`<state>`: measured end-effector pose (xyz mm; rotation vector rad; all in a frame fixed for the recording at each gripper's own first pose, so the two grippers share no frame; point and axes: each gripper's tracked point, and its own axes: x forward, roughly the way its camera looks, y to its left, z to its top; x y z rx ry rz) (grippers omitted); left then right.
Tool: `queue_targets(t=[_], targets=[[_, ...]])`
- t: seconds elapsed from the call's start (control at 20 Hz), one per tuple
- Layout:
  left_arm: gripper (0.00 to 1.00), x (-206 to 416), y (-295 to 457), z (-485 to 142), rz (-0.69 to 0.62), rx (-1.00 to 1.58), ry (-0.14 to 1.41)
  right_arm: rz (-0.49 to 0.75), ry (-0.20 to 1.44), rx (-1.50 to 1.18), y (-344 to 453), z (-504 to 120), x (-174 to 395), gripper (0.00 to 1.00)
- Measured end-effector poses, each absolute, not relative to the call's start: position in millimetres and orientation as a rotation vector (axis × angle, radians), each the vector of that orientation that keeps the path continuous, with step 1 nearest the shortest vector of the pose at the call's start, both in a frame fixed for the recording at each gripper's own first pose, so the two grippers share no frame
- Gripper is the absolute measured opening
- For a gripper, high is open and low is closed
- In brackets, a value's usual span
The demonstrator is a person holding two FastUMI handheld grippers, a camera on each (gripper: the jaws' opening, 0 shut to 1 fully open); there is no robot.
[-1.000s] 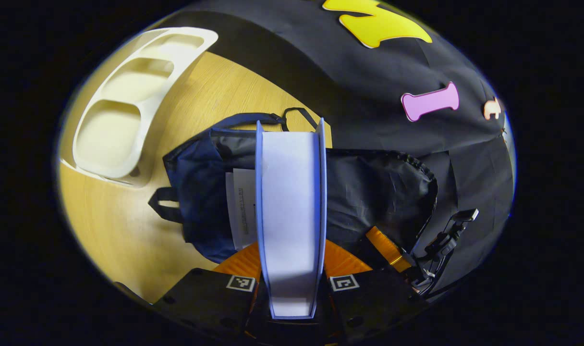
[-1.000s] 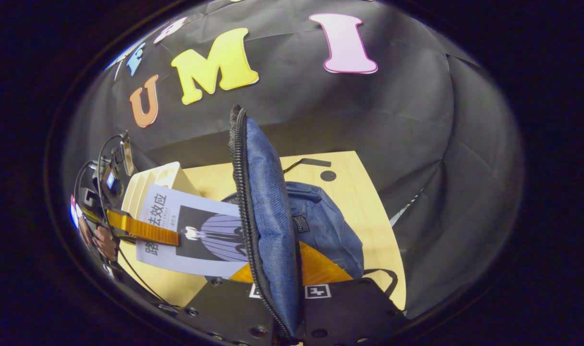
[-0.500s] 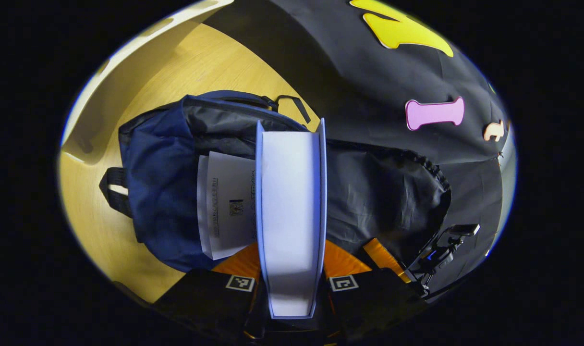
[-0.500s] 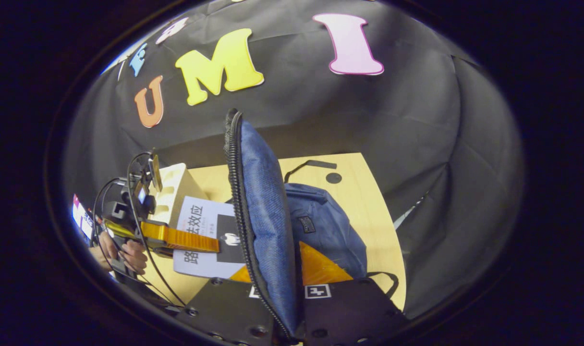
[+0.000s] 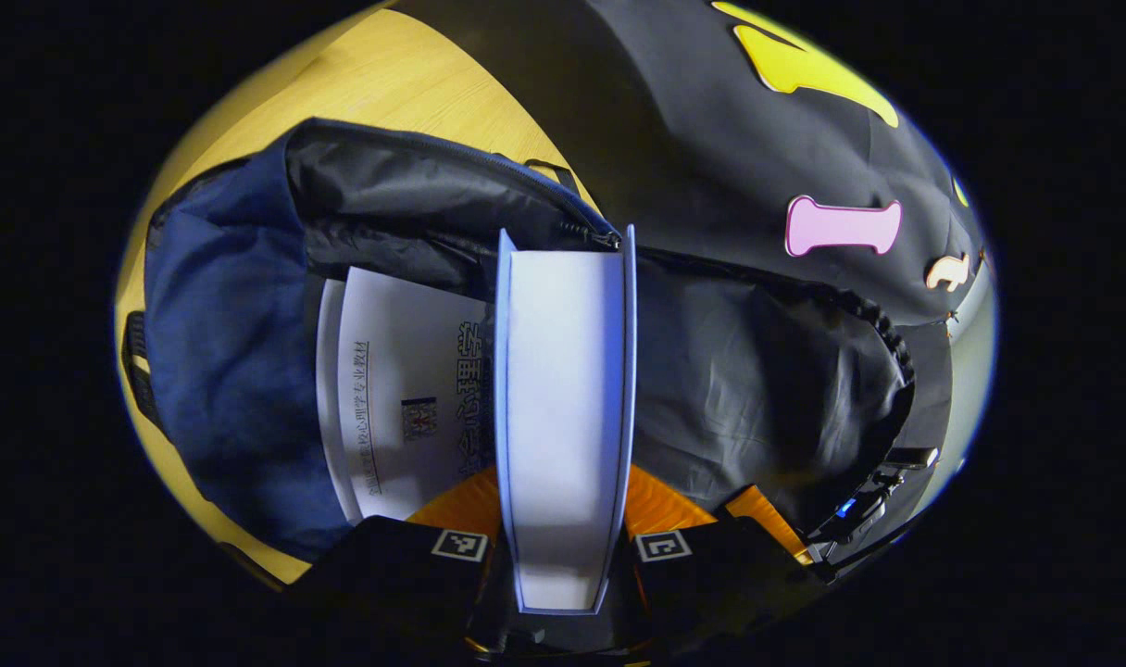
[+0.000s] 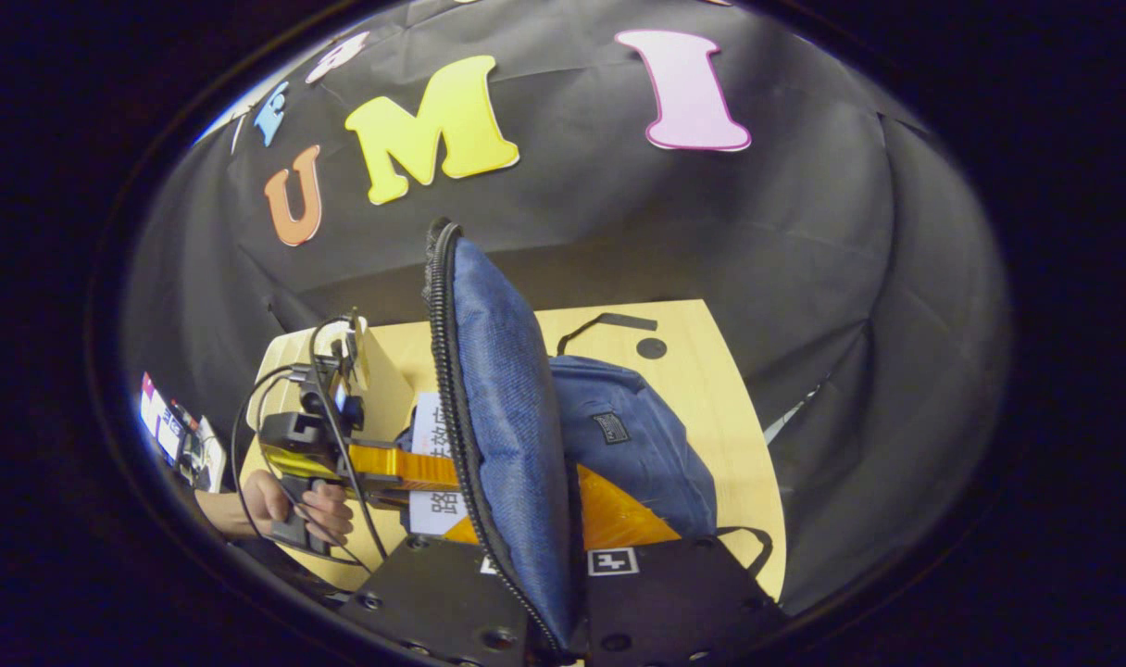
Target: Open the schoolbag, grab two books from the bookshelf and put them into the schoolbag.
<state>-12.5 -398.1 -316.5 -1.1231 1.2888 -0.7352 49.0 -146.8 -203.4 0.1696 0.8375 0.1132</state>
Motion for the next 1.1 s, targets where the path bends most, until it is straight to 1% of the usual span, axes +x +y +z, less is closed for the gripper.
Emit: queue_targets(t=[0.15,0.2,0.25,0.3,0.4,0.45,0.55,0.6,0.75,0.8,0.85,1.0,1.05,1.1], targets=[[0.46,-10.9,-402.3,-327.7,-0.732,-1.108,1.296,0.112,0.842,0.172,-145.2,-204.5,48.5,0.03],[0.54,-12.6,-401.6,-329.3,-0.734,-1.102,1.301,0.111,0.845,0.174,-143.7,-205.5,48.5,0.03],[0.53,-14.1,-402.2,-332.5,-0.732,-1.091,1.329,0.11,0.848,0.177,-142.6,-206.5,47.8,0.03],[0.58,-15.9,-403.6,-332.9,-0.732,-1.091,1.355,0.112,0.851,0.18,-141.5,-207.9,47.4,0.04],[0.64,-18.4,-401.6,-332.7,-0.733,-1.071,1.391,0.115,0.853,0.18,-139.9,-207.6,47.2,0.03],[0.64,-19.2,-400.1,-335.7,-0.719,-1.042,1.4,0.116,0.854,0.178,-139.3,-207.6,47.7,0.03],[0.69,-22.6,-391.8,-339.7,-0.686,-0.977,1.44,0.119,0.855,0.173,-138.1,-209.0,48.5,0.04],[0.76,-21.2,-388.4,-339.4,-0.669,-0.963,1.442,0.12,0.857,0.174,-137.5,-209.8,48.5,0.03],[0.8,-19.7,-373.9,-342.2,-0.605,-0.906,1.45,0.121,0.857,0.172,-137.3,-210.4,48.9,0.03],[0.9,-20.0,-368.2,-342.3,-0.588,-0.886,1.448,0.122,0.857,0.17,-137.0,-211.0,49.5,0.03],[0.84,-20.5,-364.0,-342.4,-0.575,-0.866,1.447,0.123,0.857,0.166,-137.6,-210.8,49.4,0.04],[0.88,-20.5,-348.9,-341.6,-0.555,-0.795,1.436,0.124,0.855,0.157,-135.2,-210.5,49.0,0.04],[0.95,-20.0,-341.2,-342.1,-0.54,-0.762,1.432,0.124,0.854,0.154,-134.6,-210.4,48.9,0.04],[0.97,-20.2,-333.7,-339.1,-0.533,-0.732,1.427,0.125,0.852,0.151,-133.4,-210.6,48.0,0.04]])
